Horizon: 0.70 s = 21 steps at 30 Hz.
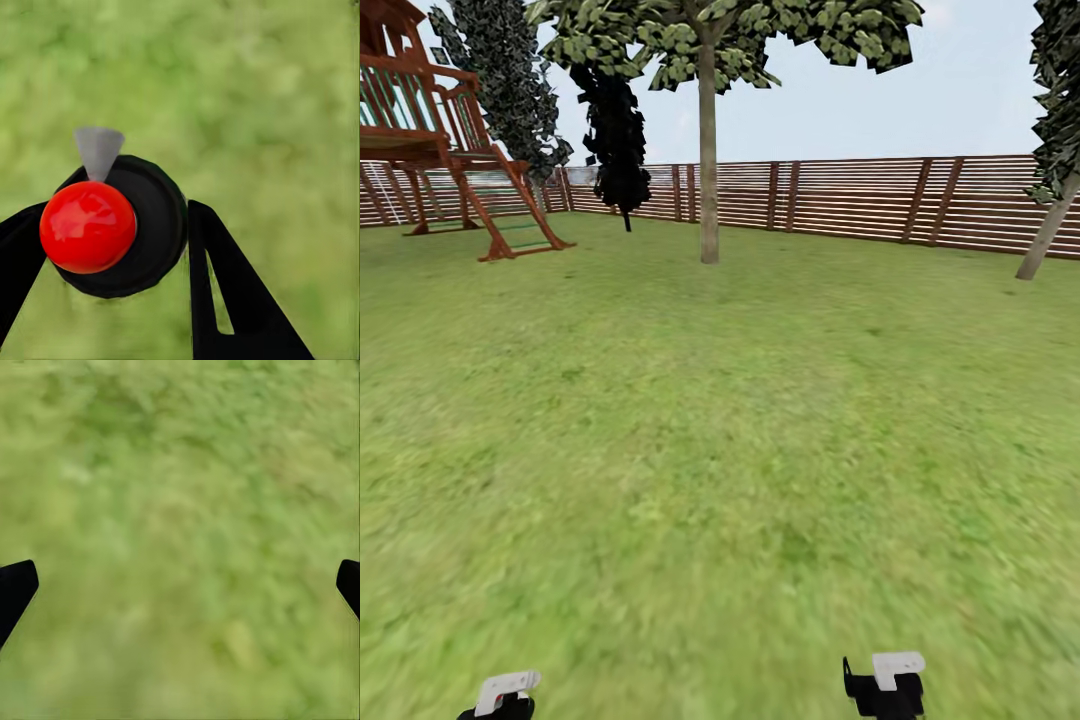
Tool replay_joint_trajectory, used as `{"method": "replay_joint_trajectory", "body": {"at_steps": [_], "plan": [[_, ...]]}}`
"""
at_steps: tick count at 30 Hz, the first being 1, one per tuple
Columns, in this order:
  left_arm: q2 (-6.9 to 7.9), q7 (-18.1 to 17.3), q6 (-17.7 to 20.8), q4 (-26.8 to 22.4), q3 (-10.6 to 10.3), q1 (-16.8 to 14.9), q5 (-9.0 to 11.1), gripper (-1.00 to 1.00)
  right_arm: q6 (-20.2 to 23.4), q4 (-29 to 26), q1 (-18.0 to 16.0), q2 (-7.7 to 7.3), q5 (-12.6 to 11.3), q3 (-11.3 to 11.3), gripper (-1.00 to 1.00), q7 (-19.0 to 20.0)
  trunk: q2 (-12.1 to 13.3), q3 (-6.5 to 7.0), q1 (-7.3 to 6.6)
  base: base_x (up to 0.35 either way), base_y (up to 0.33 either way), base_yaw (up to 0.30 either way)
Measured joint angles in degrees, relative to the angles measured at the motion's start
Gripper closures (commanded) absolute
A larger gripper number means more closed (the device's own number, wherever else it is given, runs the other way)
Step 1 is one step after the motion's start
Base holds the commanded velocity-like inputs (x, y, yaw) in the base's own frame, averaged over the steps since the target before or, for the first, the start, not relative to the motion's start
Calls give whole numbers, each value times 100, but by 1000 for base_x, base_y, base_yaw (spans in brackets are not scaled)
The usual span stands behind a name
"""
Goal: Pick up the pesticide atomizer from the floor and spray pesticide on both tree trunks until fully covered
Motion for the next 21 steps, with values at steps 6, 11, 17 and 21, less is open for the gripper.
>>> {"method": "replay_joint_trajectory", "body": {"at_steps": [6,11,17,21], "plan": [[0,0,1,0,0,0,0,100,0,0,0,0,0,0,-100,0,0,0,0,340,0,0],[0,0,-1,0,0,2,0,100,0,0,0,0,0,0,-100,0,0,0,0,340,0,0],[0,0,1,0,0,1,0,100,0,0,0,0,-3,0,-100,0,0,0,0,340,0,0],[0,0,-1,0,0,-1,0,100,0,0,0,0,-1,0,-100,0,0,0,0,340,0,-22]]}}
